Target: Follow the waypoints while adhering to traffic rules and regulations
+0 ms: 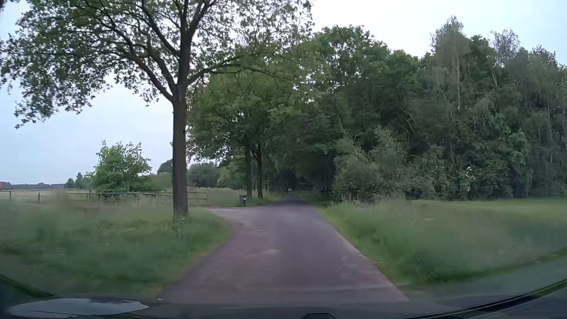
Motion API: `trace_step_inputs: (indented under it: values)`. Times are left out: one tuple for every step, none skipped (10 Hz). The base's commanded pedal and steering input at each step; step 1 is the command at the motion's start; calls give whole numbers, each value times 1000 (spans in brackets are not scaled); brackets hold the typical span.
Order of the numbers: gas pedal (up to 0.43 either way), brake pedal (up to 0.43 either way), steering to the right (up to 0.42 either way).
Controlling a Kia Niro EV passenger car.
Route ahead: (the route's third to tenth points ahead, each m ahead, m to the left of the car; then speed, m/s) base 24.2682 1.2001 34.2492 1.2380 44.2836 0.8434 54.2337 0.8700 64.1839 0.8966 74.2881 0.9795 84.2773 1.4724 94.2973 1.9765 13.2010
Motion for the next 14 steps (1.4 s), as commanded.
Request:
trace_step_inputs:
  values:
    - [177,0,4]
    - [177,0,4]
    - [177,0,6]
    - [177,0,6]
    - [177,0,7]
    - [177,0,8]
    - [177,0,8]
    - [177,0,7]
    - [177,0,0]
    - [177,0,-8]
    - [177,0,-9]
    - [177,0,-9]
    - [177,0,-9]
    - [177,0,-9]
